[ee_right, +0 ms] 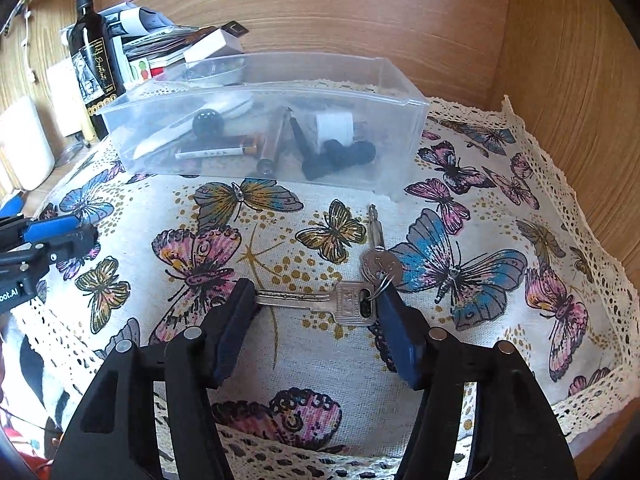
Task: Organize rigid objects
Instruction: 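Grasp the keys with the right tool while the left grasps the black block, then drop the keys into the box while the left tool releases the black block inside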
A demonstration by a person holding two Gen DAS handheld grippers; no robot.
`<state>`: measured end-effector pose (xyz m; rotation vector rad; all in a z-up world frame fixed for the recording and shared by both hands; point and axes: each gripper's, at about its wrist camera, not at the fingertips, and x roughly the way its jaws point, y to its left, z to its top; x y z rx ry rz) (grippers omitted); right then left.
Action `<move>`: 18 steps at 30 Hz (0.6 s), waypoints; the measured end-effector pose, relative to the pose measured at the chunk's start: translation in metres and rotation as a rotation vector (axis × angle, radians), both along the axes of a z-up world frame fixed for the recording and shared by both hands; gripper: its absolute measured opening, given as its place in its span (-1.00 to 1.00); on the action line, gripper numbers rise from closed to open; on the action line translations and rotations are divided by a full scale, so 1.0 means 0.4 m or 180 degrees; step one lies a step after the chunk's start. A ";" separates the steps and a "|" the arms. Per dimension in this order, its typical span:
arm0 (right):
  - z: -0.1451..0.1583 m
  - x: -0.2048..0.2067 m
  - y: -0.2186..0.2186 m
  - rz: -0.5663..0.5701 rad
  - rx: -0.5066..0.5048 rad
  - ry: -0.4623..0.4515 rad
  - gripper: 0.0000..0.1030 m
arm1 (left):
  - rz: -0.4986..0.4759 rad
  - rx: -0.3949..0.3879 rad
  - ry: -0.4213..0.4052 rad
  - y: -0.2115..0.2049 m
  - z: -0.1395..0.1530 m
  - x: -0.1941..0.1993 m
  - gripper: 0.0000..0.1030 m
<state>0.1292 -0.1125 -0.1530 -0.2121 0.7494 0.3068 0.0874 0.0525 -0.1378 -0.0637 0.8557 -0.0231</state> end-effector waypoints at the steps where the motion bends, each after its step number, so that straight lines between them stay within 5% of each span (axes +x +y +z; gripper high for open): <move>1: 0.004 0.000 -0.001 -0.0002 -0.0018 -0.0010 0.13 | 0.0006 -0.0008 -0.0015 0.001 0.004 -0.001 -0.34; 18: 0.177 -0.015 -0.044 0.0026 0.0204 -0.0539 0.14 | -0.0061 0.0033 -0.0547 -0.024 0.148 0.009 -0.34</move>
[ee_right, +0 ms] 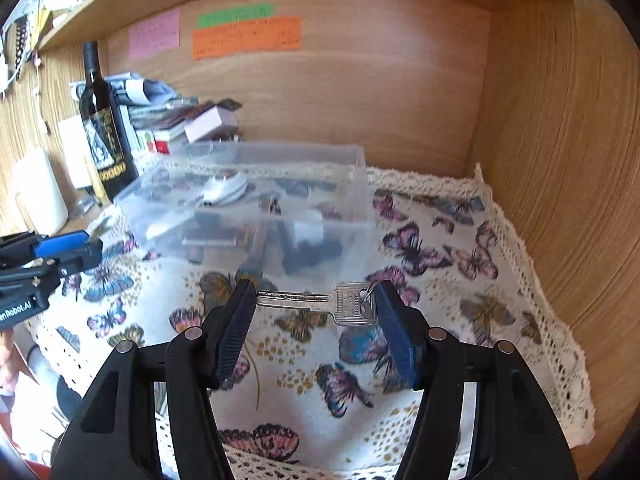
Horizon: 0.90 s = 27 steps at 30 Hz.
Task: Organize rigid objects
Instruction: 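Drop the keys into the box while the left tool releases the black block inside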
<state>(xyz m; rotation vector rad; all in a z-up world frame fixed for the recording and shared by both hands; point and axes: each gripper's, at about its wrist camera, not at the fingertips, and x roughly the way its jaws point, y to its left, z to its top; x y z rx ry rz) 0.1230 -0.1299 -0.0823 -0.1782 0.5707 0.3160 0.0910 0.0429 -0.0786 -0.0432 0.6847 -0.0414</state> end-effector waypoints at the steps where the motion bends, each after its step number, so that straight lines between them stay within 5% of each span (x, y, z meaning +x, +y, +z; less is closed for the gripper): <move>1: 0.016 0.002 0.000 0.0014 0.0018 -0.0053 0.13 | -0.0001 0.0007 -0.0035 -0.003 0.009 0.004 -0.34; 15: 0.130 0.074 0.042 0.0167 0.0008 -0.0467 0.14 | 0.0058 0.0035 -0.0320 0.012 0.099 0.092 -0.34; 27: 0.112 0.144 0.123 0.0391 -0.0077 -0.0407 0.14 | 0.0065 0.0024 -0.0160 0.032 0.079 0.222 -0.34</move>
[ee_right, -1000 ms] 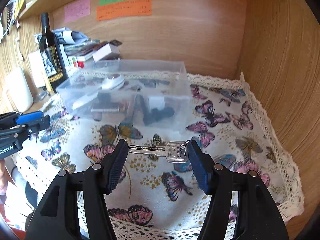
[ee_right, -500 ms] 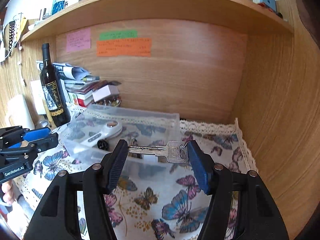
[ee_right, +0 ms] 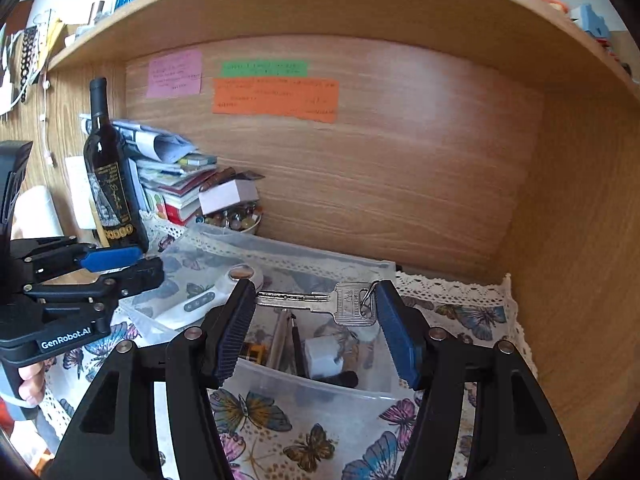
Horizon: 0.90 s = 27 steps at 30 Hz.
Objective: Organize rigid objects
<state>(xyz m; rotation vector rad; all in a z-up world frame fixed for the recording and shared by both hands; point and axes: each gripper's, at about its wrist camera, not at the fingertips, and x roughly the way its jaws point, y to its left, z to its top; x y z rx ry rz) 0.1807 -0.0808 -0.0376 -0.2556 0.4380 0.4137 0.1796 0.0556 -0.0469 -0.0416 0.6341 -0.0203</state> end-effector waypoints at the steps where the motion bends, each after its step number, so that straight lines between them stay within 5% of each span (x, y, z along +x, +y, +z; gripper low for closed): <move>1: -0.010 0.009 0.009 0.0010 -0.0023 0.0042 0.14 | -0.0010 -0.0006 0.0029 -0.001 -0.007 0.008 -0.34; 10: -0.104 0.088 0.067 0.0058 -0.0215 0.0488 0.14 | -0.0084 -0.0054 0.0285 -0.002 -0.068 0.074 -0.34; 18: -0.138 0.114 0.077 0.0000 -0.0262 0.0610 0.14 | -0.0073 -0.0051 0.0387 -0.003 -0.089 0.097 -0.32; 27: -0.105 0.081 0.067 0.0017 -0.0223 0.0499 0.25 | -0.0056 -0.0095 0.0234 -0.002 -0.057 0.059 0.11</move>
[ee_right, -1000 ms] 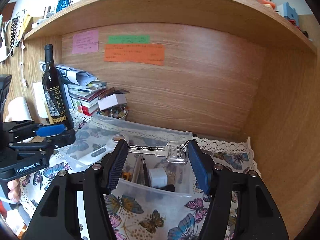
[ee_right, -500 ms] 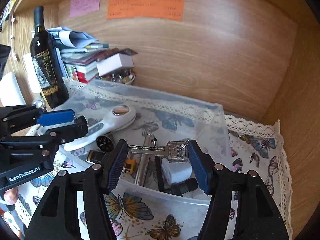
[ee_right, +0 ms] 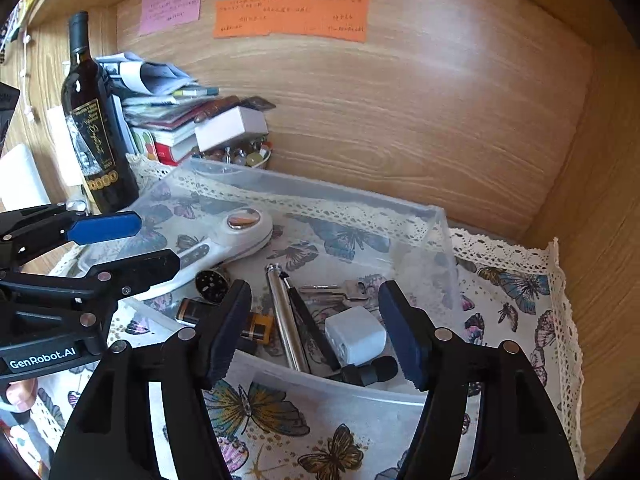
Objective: Organize rigid objects
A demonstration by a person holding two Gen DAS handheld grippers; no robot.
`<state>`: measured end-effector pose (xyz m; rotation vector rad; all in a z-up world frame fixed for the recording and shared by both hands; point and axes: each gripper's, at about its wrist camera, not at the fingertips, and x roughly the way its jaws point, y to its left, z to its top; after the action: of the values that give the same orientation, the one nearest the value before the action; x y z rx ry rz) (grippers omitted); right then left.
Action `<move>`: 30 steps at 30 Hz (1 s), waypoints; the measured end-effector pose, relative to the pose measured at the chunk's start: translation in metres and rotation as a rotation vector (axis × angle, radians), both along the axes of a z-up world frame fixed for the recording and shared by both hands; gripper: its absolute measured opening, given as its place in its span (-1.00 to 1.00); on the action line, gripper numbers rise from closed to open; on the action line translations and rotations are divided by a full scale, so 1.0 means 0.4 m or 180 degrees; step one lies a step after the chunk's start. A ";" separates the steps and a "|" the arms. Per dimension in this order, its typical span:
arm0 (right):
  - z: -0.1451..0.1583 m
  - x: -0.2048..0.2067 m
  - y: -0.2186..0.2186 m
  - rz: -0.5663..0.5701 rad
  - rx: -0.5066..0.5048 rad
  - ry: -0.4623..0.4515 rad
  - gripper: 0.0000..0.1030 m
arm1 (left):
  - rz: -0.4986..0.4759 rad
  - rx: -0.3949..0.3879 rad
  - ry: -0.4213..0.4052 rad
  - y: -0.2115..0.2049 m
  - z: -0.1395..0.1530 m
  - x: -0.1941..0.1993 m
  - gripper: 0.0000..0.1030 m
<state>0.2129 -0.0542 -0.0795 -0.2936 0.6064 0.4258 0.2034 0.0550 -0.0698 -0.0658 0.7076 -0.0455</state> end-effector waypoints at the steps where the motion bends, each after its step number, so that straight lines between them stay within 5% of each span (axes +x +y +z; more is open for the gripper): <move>1: 0.010 -0.009 -0.004 0.0003 0.0022 -0.0036 0.29 | 0.0007 -0.0005 -0.0040 0.001 0.009 -0.009 0.14; 12: 0.139 -0.175 -0.072 -0.0038 0.0348 -0.0613 0.61 | 0.0064 -0.0058 -0.0631 0.013 0.125 -0.161 0.58; 19: 0.190 -0.274 -0.127 -0.0062 0.0577 -0.0911 0.99 | 0.0079 -0.0044 -0.1022 -0.010 0.186 -0.276 0.92; 30: 0.197 -0.336 -0.160 -0.0101 0.0727 -0.0989 1.00 | 0.0103 -0.0019 -0.1206 -0.046 0.214 -0.354 0.98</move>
<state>0.0785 -0.1182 -0.0007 -0.1274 0.2550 0.4047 0.0617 0.0365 0.0157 -0.0720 0.3276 -0.0281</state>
